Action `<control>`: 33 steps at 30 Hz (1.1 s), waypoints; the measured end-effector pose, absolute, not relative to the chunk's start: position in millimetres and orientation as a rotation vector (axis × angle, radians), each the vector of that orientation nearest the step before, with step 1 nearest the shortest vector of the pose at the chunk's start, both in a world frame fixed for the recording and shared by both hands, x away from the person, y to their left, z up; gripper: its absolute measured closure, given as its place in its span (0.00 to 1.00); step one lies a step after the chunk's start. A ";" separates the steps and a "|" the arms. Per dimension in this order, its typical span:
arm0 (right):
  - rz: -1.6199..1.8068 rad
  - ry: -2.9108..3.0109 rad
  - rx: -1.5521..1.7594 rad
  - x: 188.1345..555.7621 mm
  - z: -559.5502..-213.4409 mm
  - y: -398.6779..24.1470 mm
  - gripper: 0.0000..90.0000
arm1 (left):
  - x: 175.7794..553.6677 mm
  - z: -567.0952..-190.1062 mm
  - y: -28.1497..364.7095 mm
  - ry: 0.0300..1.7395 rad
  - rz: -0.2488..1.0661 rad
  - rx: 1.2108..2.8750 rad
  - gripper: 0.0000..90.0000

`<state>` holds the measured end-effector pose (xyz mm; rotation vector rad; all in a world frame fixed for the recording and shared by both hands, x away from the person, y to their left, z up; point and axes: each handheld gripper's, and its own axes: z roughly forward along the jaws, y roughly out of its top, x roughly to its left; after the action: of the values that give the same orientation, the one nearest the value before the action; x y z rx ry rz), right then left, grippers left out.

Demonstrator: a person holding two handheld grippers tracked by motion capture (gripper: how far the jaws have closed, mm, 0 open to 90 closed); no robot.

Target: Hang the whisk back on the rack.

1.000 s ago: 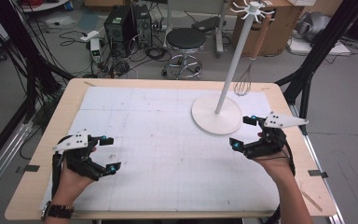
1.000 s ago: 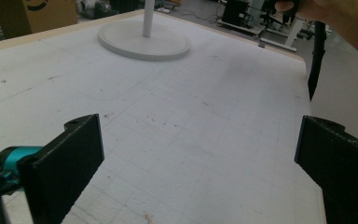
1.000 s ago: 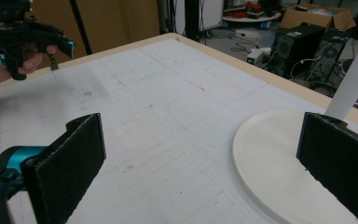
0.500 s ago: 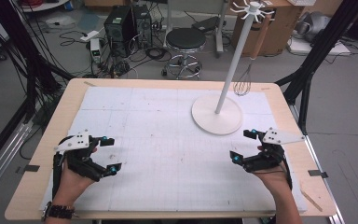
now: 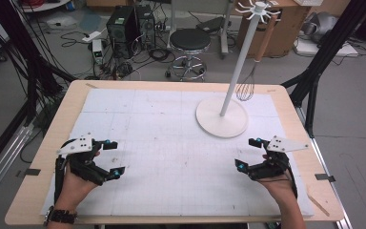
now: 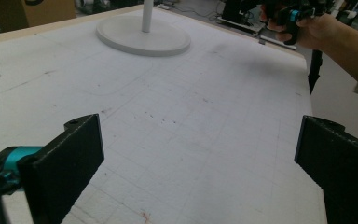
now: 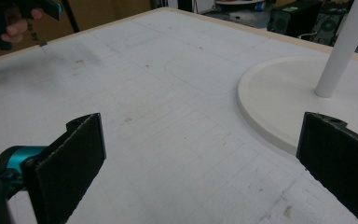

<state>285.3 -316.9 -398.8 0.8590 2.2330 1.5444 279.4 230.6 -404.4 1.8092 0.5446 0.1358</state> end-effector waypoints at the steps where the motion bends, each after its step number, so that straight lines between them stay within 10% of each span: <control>1: 1.542 2.237 0.855 285.9 -399.1 -316.3 0.00 | 279.8 -405.0 230.6 0.545 0.135 1.812 0.02; 33: 1.516 2.257 0.867 287.9 -401.3 -314.8 0.00 | 281.1 -409.4 228.8 0.539 0.117 1.822 0.02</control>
<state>287.9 -314.8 -401.3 0.8669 2.2566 1.5160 281.1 228.8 -409.4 1.8223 0.5388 0.1170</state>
